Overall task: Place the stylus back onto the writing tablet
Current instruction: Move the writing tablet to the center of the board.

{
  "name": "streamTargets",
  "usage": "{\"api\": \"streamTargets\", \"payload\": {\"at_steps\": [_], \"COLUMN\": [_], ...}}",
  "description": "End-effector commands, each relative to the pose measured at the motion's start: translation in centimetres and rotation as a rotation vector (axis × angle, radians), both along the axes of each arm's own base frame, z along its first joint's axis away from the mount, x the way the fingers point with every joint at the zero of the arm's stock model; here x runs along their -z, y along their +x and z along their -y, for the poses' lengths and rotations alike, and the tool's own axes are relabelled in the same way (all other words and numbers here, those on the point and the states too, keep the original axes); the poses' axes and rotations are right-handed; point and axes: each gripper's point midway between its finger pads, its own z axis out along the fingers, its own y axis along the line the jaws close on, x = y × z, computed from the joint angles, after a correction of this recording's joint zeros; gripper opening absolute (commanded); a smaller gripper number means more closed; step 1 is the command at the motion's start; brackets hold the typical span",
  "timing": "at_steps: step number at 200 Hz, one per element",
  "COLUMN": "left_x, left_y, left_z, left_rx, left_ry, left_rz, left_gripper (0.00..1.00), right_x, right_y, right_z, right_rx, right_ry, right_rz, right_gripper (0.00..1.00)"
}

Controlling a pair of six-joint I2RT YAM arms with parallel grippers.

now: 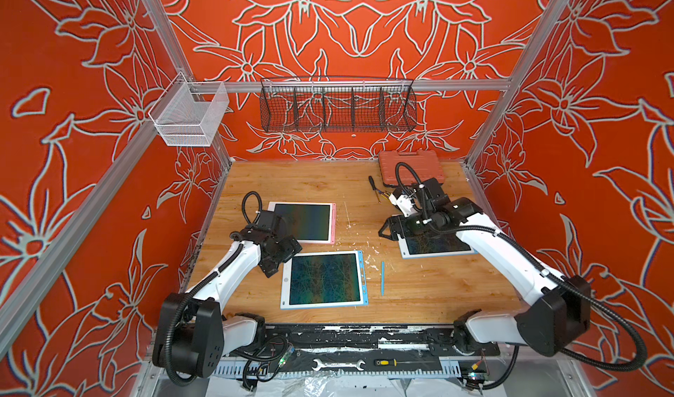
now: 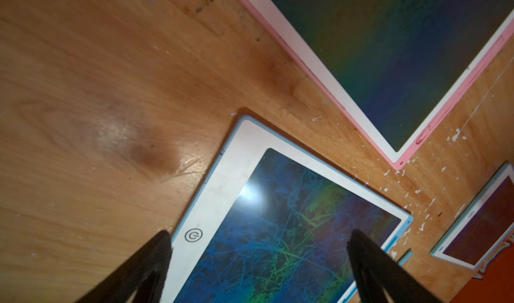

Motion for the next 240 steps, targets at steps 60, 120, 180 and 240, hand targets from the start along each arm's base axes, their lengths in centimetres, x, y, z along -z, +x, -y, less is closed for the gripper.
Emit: {"api": "streamTargets", "payload": {"at_steps": [60,120,180,240], "left_x": [2.0,3.4,3.8,4.6], "left_y": [1.3,2.8,3.3,3.9], "left_z": [-0.4,0.2,1.4,3.1], "left_rx": [0.062,0.103,0.119,0.162], "left_ry": [-0.029,-0.061,-0.095,-0.076], "left_rz": [-0.022,-0.043,-0.038,-0.057], "left_gripper": [1.00,0.99,0.99,0.99], "right_x": [-0.7,-0.8,-0.4,0.1], "right_y": [-1.0,-0.3,0.4,0.5], "right_z": [-1.6,-1.6,-1.1,-1.0], "right_rx": [-0.089,-0.073,-0.048,-0.041], "right_ry": [0.008,-0.019,-0.061,-0.075], "right_rz": [0.064,0.070,0.075,0.069], "right_gripper": [0.84,0.84,0.84,0.84]}}
